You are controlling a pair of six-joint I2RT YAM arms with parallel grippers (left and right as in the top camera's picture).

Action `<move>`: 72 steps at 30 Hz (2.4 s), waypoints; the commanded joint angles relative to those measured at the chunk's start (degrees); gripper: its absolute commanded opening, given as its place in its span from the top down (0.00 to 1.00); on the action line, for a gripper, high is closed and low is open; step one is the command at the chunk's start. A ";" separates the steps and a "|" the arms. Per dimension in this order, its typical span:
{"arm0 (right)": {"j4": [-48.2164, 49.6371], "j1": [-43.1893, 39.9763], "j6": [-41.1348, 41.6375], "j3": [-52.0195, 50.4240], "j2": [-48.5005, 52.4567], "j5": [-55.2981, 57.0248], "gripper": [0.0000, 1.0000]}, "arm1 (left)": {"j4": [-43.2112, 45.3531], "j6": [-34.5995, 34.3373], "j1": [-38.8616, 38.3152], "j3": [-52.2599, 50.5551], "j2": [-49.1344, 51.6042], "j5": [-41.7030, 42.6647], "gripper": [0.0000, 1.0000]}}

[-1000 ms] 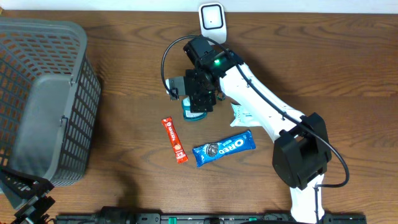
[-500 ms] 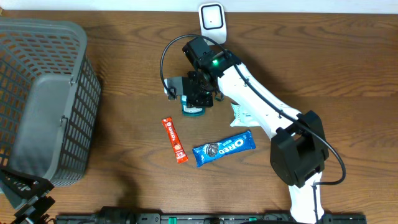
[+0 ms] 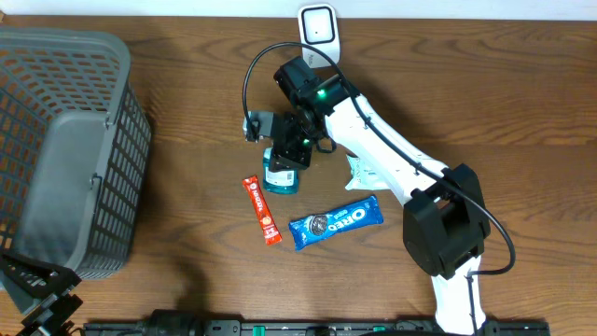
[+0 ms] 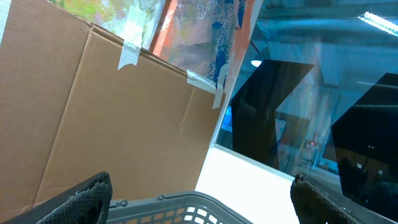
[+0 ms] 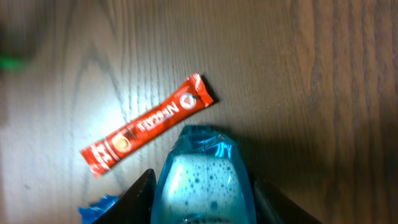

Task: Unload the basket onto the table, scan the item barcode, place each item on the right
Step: 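Lower the right gripper over the spray bottle and close on its cap, then lift the spray bottle and carry it up to the white scanner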

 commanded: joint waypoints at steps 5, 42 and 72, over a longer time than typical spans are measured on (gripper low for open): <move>-1.95 -0.02 19.74 8.35 -1.20 -17.51 0.66 | 0.39 0.28 0.31 -0.13 -0.48 0.79 0.08; -0.81 -3.56 22.25 9.53 -1.20 -39.67 0.78 | 0.44 0.31 0.31 -0.13 -0.48 0.76 0.08; 12.17 -11.72 17.40 9.53 -1.20 16.94 0.75 | -21.70 0.33 0.31 -0.13 -0.46 0.74 0.08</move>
